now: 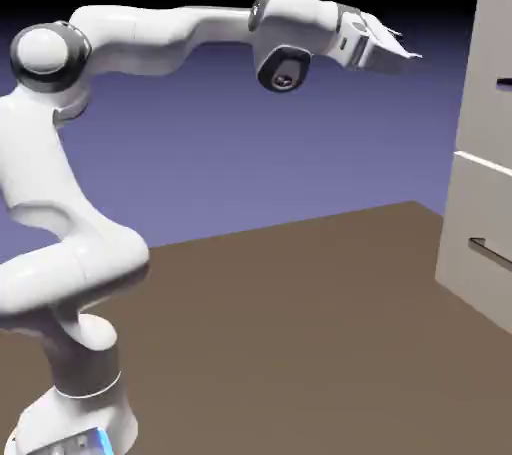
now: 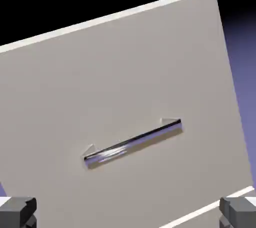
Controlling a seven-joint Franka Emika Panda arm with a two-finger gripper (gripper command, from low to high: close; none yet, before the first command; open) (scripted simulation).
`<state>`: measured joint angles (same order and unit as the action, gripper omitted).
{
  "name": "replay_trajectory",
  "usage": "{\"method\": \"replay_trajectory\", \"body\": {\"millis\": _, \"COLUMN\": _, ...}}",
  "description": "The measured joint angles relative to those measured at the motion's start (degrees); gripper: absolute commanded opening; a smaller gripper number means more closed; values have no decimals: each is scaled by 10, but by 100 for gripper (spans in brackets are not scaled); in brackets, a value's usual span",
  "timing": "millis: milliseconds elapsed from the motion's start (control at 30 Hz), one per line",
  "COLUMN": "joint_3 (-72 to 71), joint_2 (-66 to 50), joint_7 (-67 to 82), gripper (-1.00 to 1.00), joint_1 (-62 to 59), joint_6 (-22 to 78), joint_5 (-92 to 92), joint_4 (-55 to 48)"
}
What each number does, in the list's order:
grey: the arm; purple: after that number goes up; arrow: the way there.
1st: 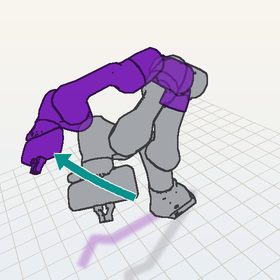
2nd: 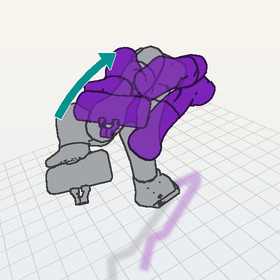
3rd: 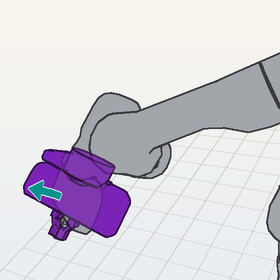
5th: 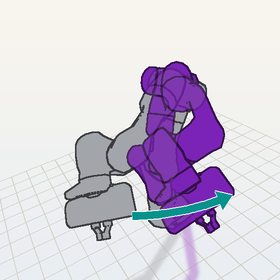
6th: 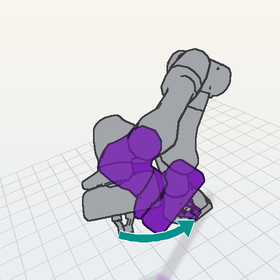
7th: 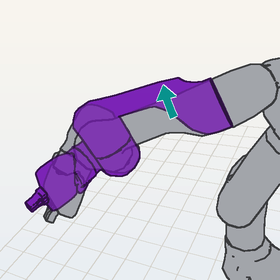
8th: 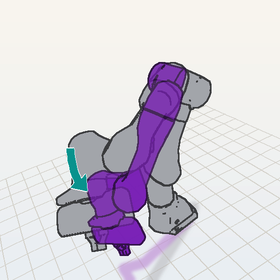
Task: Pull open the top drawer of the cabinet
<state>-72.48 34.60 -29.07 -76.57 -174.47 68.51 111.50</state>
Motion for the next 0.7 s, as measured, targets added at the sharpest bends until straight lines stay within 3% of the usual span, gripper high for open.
{"method": "replay_trajectory", "body": {"millis": 700, "joint_3": -409, "joint_2": 11, "joint_7": 76, "gripper": 0, "joint_1": -436, "joint_6": -3, "joint_5": 387, "joint_4": -279}}
